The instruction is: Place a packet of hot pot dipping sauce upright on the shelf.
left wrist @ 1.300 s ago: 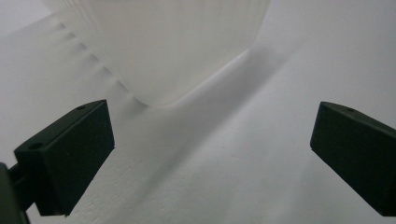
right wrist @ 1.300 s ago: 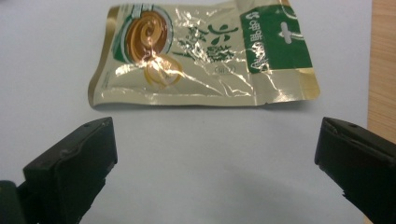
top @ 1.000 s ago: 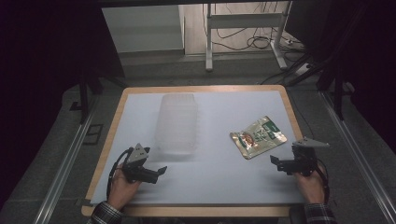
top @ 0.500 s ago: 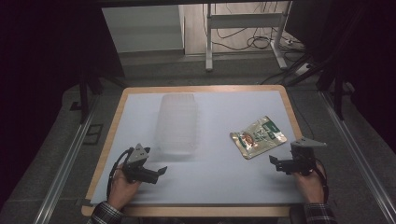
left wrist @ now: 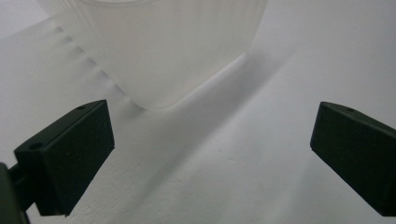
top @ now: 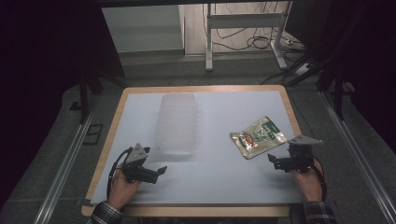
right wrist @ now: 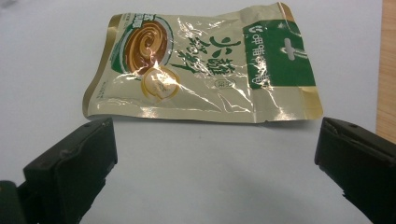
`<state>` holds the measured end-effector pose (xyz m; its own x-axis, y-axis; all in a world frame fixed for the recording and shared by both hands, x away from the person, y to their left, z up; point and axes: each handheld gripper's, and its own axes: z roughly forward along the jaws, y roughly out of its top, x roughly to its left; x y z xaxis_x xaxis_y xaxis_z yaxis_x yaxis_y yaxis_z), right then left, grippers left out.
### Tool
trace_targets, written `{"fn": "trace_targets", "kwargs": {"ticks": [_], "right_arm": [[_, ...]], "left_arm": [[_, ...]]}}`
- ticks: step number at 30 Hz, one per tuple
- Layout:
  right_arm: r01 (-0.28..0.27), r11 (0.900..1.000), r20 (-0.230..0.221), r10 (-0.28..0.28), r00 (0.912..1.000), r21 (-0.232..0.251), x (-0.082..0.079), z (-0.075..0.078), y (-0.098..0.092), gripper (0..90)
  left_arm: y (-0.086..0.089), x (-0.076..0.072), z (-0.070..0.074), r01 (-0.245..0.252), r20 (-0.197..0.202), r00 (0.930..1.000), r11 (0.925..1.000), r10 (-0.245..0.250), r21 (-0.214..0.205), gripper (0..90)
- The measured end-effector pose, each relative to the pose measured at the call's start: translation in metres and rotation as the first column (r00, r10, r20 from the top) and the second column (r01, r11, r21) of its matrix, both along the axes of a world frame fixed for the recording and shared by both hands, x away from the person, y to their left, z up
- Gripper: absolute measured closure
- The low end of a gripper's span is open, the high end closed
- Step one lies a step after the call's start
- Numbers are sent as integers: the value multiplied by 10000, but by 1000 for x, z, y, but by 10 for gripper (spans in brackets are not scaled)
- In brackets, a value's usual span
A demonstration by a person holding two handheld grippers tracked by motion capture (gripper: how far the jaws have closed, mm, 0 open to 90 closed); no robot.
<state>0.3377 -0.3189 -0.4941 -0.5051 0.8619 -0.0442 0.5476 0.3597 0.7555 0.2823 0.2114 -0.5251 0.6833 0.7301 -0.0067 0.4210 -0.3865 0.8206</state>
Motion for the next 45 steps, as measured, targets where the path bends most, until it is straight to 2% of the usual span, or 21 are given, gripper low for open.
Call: {"fn": "trace_targets", "kwargs": {"ticks": [5,8,12,15,20,21,23,28,33,45], "right_arm": [[-42,9999,99,43,9999,-131,7,1,3,0],[-19,9999,113,21,9999,-166,10,1,3,0],[195,9998,5,-195,9998,21,20,-1,1,0],[140,9998,-4,-140,9999,165,27,-2,-2,0],[198,9997,15,-198,9998,140,33,0,-6,0],[103,9995,-64,-102,9999,286,37,1,-9,7],[-39,9996,-197,44,9998,273,41,1,-11,12],[-146,9999,-172,148,9997,86,50,-1,-10,14],[-215,9997,-242,213,9995,-80,61,-3,-8,14],[-524,9982,-884,548,9946,295,92,-12,-10,14]], "left_arm": [[4,0,1,-33,32,10000,9993,34,-364,0],[4,1,0,11,11,10000,9992,-11,-397,0],[2,0,0,40,111,9999,9996,-37,-277,0],[3,1,0,35,140,9999,9996,-31,-288,0],[2,1,-1,57,122,9999,9997,-54,-239,0],[2,1,-1,91,96,9999,9997,-88,-242,0],[1,1,-1,117,92,9999,9997,-116,-208,0],[2,1,-1,103,124,9999,9997,-101,-212,0],[0,2,-2,131,141,9998,9999,-130,-33,0],[-2,1,-2,225,121,9997,9996,-228,191,0]]}}
